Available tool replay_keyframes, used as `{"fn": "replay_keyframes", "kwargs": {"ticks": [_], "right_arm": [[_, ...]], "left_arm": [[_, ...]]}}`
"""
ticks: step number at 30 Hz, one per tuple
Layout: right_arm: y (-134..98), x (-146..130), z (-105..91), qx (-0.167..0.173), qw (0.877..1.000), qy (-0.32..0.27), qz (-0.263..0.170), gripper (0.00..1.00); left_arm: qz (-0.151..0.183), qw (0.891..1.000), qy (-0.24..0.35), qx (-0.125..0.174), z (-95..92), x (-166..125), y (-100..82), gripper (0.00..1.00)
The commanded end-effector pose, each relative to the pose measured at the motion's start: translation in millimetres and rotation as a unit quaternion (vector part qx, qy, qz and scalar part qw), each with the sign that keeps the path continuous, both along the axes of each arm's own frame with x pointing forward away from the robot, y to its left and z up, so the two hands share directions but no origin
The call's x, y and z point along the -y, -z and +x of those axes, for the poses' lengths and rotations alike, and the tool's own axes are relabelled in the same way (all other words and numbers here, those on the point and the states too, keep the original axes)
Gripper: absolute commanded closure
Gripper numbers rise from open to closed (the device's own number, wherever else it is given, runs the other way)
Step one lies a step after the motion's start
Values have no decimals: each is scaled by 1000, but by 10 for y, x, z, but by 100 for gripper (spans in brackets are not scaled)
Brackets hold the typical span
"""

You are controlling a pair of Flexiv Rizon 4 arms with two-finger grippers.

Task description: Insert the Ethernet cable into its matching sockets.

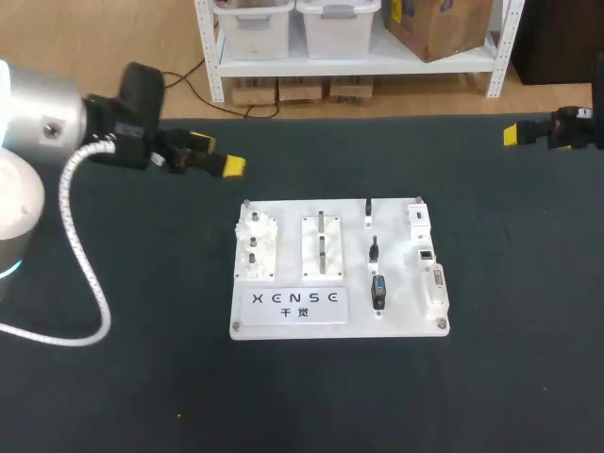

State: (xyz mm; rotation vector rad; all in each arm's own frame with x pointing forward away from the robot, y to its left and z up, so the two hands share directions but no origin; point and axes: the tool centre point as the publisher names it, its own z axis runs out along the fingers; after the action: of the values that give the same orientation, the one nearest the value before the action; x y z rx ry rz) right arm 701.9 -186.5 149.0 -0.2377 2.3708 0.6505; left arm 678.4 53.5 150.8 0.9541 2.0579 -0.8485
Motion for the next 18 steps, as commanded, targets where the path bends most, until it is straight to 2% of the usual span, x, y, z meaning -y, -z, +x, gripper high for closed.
{"fn": "replay_keyframes", "kwargs": {"ticks": [1, 7, 11, 18], "right_arm": [[-5, -3, -6, 0, 1000, 1, -1, 0], [-5, -3, -6, 0, 1000, 1, -1, 0], [-5, -3, -6, 0, 1000, 1, -1, 0], [-5, -3, -6, 0, 1000, 1, -1, 0]], "left_arm": [[-110, 949, 260, 143, -79, 194, 118, 0], [-94, 930, 312, 170, -385, 491, 235, 0], [-88, 921, 334, 182, -502, 606, 310, 0], [-56, 920, 339, 187, -611, 732, 422, 0]]}}
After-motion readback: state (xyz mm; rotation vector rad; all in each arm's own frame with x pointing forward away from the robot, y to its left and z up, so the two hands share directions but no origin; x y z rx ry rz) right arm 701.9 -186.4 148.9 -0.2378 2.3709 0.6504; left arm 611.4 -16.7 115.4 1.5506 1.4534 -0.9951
